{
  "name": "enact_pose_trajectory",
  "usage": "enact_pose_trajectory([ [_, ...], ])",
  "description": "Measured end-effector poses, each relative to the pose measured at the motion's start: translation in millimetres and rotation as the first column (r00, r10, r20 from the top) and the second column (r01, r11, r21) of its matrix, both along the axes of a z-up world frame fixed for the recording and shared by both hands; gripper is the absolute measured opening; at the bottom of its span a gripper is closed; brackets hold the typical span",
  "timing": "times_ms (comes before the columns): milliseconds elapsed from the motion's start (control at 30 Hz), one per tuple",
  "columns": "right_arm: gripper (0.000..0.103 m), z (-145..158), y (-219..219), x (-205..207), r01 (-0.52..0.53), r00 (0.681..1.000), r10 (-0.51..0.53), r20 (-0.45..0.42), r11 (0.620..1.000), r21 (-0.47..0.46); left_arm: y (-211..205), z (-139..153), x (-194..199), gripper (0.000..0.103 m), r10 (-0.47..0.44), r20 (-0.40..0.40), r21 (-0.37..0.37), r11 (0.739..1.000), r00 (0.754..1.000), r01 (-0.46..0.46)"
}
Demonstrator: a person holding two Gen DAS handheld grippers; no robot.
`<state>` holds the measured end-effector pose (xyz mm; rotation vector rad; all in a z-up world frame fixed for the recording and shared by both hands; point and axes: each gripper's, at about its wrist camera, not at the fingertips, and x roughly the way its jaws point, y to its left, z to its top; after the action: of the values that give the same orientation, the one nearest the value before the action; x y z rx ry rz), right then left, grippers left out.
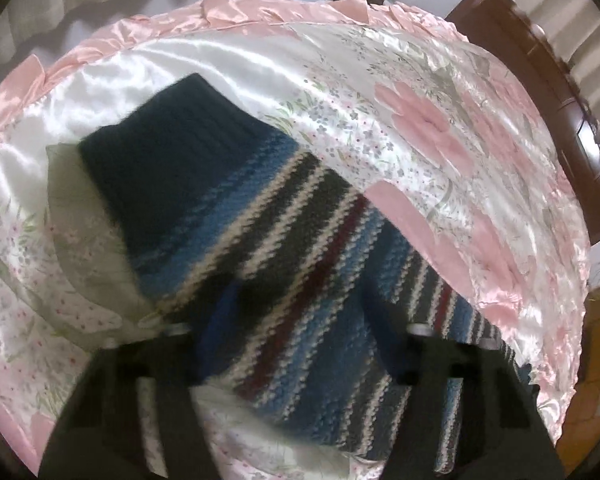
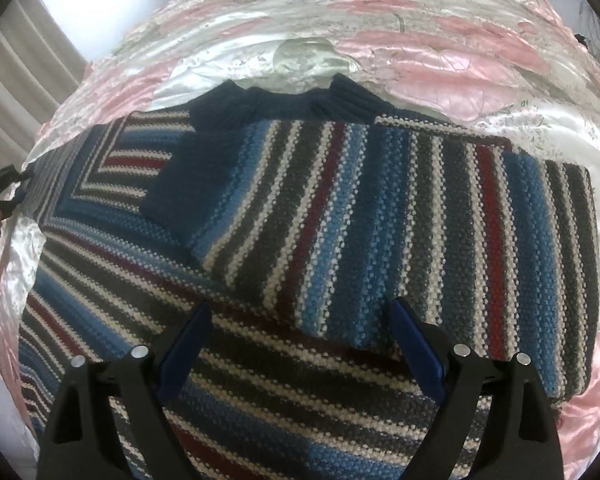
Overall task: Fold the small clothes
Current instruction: 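Grasp the other sleeve's navy cuff with the left tool and lift, then fold the held sleeve across the sweater body with the left tool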
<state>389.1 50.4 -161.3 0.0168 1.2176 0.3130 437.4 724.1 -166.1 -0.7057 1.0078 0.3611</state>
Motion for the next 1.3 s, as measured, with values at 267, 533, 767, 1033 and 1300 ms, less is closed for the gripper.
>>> enact_pose_trajectory([
  [267,0.09,7,-11,-5,0.014,1.0,-0.014,-0.003,0.999,0.043,1,7,-13,0.004,0.013,0.037,0.005,1.0,0.999,-0.013],
  [533,0.09,8,-20,-4,0.029,1.0,-0.029,-0.004,0.998,0.057,8,19,-22,0.067,0.016,0.016,0.017,1.0,1.0,-0.016],
  [767,0.091,1,-16,-1,0.034,0.999,-0.034,0.0,0.999,0.04,39,15,-39,0.08,0.098,-0.043,0.053,0.994,0.994,-0.095],
  [1033,0.092,-4,-9,2,0.024,1.0,-0.024,0.005,1.0,0.013,45,-2,-27,0.084,0.114,0.015,-0.006,0.993,0.993,-0.114],
  [1300,0.09,-3,-12,2,0.03,1.0,-0.03,0.005,0.999,0.034,30,-3,-12,0.021,0.081,0.023,0.004,0.997,0.996,-0.081],
])
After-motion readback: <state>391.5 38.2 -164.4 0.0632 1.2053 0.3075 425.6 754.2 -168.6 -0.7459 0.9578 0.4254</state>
